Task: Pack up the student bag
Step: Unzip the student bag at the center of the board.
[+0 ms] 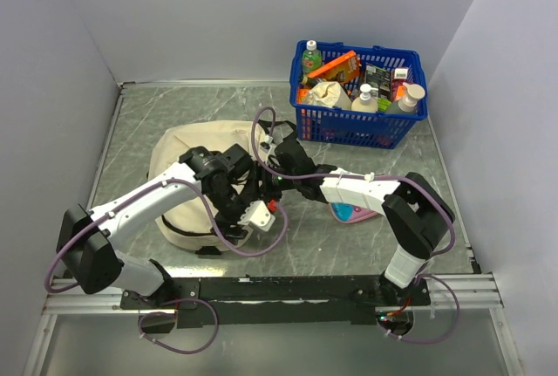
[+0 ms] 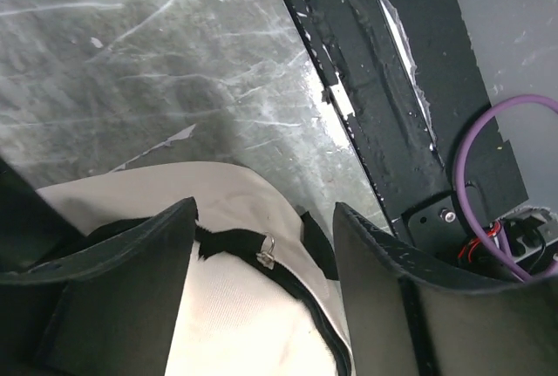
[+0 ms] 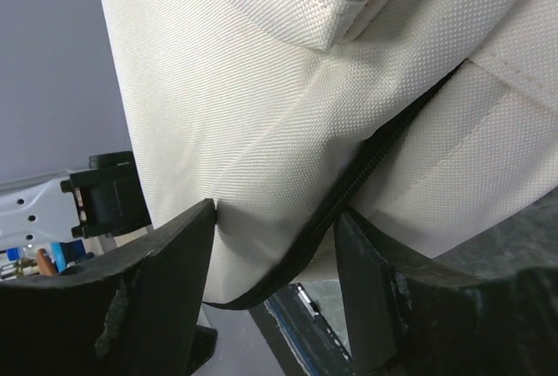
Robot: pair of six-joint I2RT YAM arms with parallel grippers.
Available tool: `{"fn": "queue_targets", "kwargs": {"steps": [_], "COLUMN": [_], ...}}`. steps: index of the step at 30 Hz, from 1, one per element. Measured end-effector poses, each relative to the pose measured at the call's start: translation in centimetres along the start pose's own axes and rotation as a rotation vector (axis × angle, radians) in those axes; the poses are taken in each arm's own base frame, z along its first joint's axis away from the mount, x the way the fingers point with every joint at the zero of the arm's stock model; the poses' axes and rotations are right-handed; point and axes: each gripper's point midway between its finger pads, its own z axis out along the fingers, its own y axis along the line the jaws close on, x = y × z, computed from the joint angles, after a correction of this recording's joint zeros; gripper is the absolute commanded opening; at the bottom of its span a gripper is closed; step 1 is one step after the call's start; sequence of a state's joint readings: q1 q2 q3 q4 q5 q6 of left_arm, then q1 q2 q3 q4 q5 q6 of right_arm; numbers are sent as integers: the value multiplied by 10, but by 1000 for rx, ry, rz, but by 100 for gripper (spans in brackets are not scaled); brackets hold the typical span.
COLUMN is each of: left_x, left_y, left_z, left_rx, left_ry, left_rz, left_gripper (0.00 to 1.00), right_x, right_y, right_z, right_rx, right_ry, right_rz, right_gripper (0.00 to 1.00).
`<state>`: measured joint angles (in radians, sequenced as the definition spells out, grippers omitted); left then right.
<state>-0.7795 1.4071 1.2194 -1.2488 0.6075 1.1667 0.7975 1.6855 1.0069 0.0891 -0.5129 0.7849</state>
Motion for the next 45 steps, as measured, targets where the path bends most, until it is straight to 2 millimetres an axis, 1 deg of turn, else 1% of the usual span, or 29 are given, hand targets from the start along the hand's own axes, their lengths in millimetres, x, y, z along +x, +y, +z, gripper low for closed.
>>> {"fn": "queue_targets", "kwargs": {"steps": [1, 2, 3, 4, 5, 6, 8, 9, 10, 11, 12, 13, 14, 15, 16, 17, 22, 27, 30, 32, 36, 39, 41, 45], "left_x": [1, 2, 2, 2, 2, 2, 3, 3, 3, 3, 3, 4, 5, 6, 6, 7, 8, 5, 3, 3, 5, 5, 5, 1], "left_y": [0, 0, 1, 2, 3, 4, 8, 10, 12, 14, 15, 16, 16, 17, 18, 19, 20, 18, 14, 10, 6, 9, 11, 12], "left_z": [2, 2, 3, 3, 2, 3, 3, 3, 3, 3, 3, 4, 4, 5, 5, 5, 5, 1, -2, -3, -5, -9, -11, -17], "left_rx": [1, 0, -2, -7, -12, -16, -28, -33, -40, -48, -52, -57, -60, -64, -66, -71, -78, -72, -62, -53, -47, -79, -107, -143], "left_ry": [7, 11, 14, 14, 15, 16, 18, 21, 21, 23, 25, 28, 29, 32, 35, 36, 42, 43, 40, 42, 53, 56, 53, 43], "left_rz": [2, 3, 5, 7, 8, 5, 6, 8, 9, 10, 8, 8, 7, 4, 2, 0, -8, -14, -19, -25, -31, -15, -3, 17], "left_gripper": [62, 60, 51, 44, 36, 26, 21, 17, 16, 15, 10, 8, 6, 2, 1, 1, 1, 1, 1, 1, 1, 1, 1, 1], "right_x": [0, 0, 0, -1, -1, -1, -2, -2, -3, -3, -3, -3, -4, -3, -4, -4, -3, -10, -19, -29, -54, -74, -80, -78], "right_y": [0, 1, 1, 2, 2, 3, 5, 6, 6, 6, 7, 7, 7, 7, 7, 7, 2, -8, -18, -25, -35, -38, -41, -46], "right_z": [0, 0, 0, 0, 0, 0, 0, 0, 0, 1, 1, 1, 1, 2, 2, 2, 4, 0, -5, -9, -20, -26, -28, -28], "right_rx": [-2, -4, -6, -8, -10, -13, -21, -25, -28, -31, -34, -37, -38, -40, -42, -44, -32, -8, 30, 60, 119, 148, 160, 176], "right_ry": [0, -1, -1, -2, -2, -4, -7, -6, -9, -8, -7, -6, -6, -4, -5, -5, -2, -9, -24, -42, -83, -109, -116, -109], "right_rz": [0, 1, 1, 1, 1, 1, 0, 0, 1, 1, 3, 4, 6, 7, 7, 8, 18, 23, 21, 15, -10, -37, -49, -53], "right_gripper": [61, 58, 56, 54, 47, 43, 36, 35, 34, 32, 29, 26, 19, 14, 10, 0, 0, 0, 0, 0, 0, 0, 0, 0]}}
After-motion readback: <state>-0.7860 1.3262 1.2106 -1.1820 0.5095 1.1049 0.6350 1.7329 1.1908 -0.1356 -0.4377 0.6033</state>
